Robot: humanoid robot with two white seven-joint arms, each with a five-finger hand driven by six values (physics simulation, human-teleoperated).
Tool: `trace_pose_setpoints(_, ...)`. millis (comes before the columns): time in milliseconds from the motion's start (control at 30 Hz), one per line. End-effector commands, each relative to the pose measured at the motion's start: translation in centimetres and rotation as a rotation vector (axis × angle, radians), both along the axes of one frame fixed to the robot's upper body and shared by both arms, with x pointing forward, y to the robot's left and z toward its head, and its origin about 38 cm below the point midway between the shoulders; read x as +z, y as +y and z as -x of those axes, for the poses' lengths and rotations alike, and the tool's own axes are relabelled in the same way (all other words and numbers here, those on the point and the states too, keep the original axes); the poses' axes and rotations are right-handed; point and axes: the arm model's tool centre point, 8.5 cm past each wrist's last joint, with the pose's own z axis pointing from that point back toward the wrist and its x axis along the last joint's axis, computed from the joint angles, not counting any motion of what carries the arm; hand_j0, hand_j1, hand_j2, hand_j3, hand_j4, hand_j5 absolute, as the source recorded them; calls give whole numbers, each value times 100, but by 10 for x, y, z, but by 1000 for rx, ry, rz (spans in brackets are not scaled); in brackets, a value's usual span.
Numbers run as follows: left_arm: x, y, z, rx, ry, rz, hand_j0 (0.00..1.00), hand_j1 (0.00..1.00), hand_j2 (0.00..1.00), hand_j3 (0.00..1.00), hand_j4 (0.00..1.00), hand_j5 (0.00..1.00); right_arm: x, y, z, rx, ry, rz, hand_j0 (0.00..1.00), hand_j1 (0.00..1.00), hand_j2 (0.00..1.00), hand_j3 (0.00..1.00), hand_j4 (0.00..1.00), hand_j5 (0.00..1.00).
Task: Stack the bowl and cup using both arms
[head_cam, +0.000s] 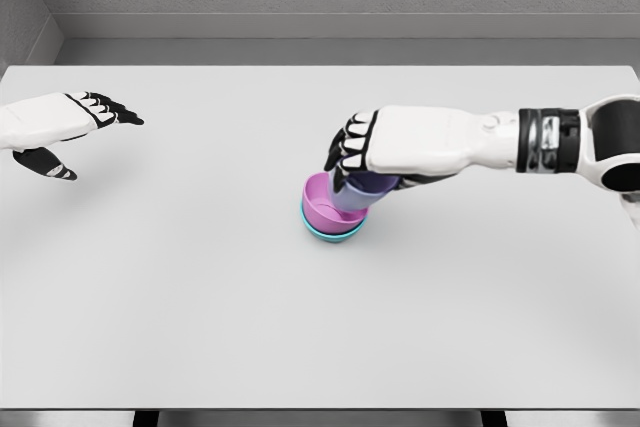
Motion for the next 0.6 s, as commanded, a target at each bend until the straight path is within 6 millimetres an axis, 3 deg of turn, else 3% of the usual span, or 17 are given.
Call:
trace_pose_setpoints(0,1,0,0,3,-1,6,100,100,100,100,100,100,-3,2,1,5,12,-2,58,58,58,58,58,58)
trace_pose_setpoints(500,1,1,0,3,-1,4,100,100,100,100,100,100,-14,12,-7,6,49,-9,59,59,59,59,59,59)
trace_pose_setpoints(533,1,0,0,2,-1,6,100,100,100,100,100,100,-15,12,-8,4,51,-8,64,64,64,64,64,64)
trace_pose_setpoints(567,1,0,0,2,-1,4,100,100,100,100,100,100,-16,11,-9,-1,52,-7,100,100,100,100,100,100)
